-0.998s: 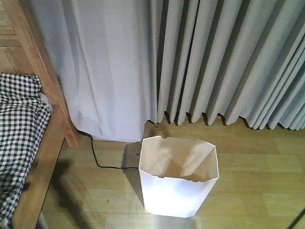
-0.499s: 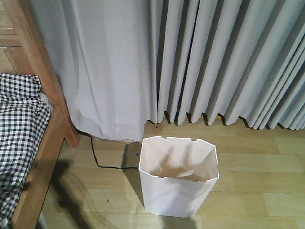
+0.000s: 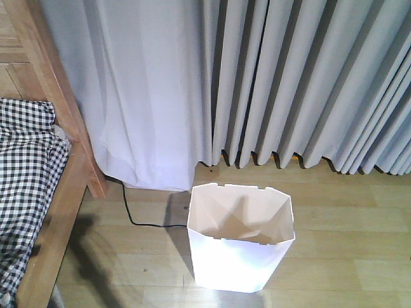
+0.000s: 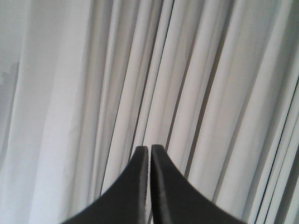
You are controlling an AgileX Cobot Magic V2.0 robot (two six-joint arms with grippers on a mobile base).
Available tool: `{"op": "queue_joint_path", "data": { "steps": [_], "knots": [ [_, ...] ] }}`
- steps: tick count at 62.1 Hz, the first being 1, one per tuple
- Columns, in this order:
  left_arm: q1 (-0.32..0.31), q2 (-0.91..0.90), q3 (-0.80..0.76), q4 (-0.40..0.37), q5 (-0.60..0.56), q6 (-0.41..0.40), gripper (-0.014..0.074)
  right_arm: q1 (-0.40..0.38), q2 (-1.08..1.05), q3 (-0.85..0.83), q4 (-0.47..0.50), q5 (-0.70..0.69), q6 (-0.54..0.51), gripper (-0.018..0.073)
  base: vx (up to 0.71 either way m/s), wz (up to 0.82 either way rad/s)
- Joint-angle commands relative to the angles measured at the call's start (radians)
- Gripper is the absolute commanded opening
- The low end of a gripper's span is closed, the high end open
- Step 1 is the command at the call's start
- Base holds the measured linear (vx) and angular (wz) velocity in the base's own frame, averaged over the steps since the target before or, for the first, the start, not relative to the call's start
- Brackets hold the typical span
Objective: Move trash bin to bedside with robot
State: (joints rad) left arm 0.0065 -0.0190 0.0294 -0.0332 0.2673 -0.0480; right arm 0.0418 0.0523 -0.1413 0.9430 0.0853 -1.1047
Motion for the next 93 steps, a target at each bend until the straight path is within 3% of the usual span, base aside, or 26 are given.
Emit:
{"op": "queue_joint_path", "data": {
  "steps": [1,19,23,29,38,41,46,61,75,93],
  "knots": [
    [-0.003,-0.01,0.029,-0.01,-0.074,-0.008,-0.0006,0.003,0.012,-0.026,0.007,-0.043,-0.001,-0.001,0.0,0.0],
    [-0.003,-0.01,0.029,-0.01,-0.074,-0.008,-0.0006,0.003,0.012,-0.022,0.005,-0.05,-0.001,-0.0011,0.0,0.0],
    [-0.003,-0.01,0.029,-0.01,-0.074,-0.008,-0.0006,0.003,0.013,-0.009,-0.037,-0.05,0.016,-0.0011,0.0,0.0],
    [-0.003,-0.01,0.029,-0.01,-0.074,-0.008,-0.0006,0.002,0.013,0.012,-0.306,-0.016,0.215,-0.0011,0.0,0.0],
    [-0.003,-0.01,0.029,-0.01,-0.074,-0.008,-0.0006,0.002,0.013,0.059,-0.722,-0.059,0.699,-0.0011,0.0,0.0],
    [-0.003,-0.01,0.029,-0.01,-0.074,-0.008,-0.0006,0.002,0.013,0.079,-0.826,-0.085,0.816,-0.0011,0.0,0.0],
    [-0.003,-0.01,0.029,-0.01,-0.074,-0.008,-0.0006,0.002,0.013,0.114,-0.926,-0.135,0.922,-0.0011,0.0,0.0],
    [-0.003,-0.01,0.029,-0.01,-0.074,-0.008,-0.0006,-0.019,-0.023,0.187,-0.943,-0.171,1.005,-0.0011,0.0,0.0],
    [-0.003,-0.01,0.029,-0.01,-0.074,-0.008,-0.0006,-0.029,-0.077,0.188,-1.03,-0.096,1.105,-0.0011,0.0,0.0],
    [-0.003,-0.01,0.029,-0.01,-0.074,-0.008,-0.0006,-0.029,-0.076,0.188,-1.031,-0.075,1.11,-0.0011,0.0,0.0]
  ]
}}
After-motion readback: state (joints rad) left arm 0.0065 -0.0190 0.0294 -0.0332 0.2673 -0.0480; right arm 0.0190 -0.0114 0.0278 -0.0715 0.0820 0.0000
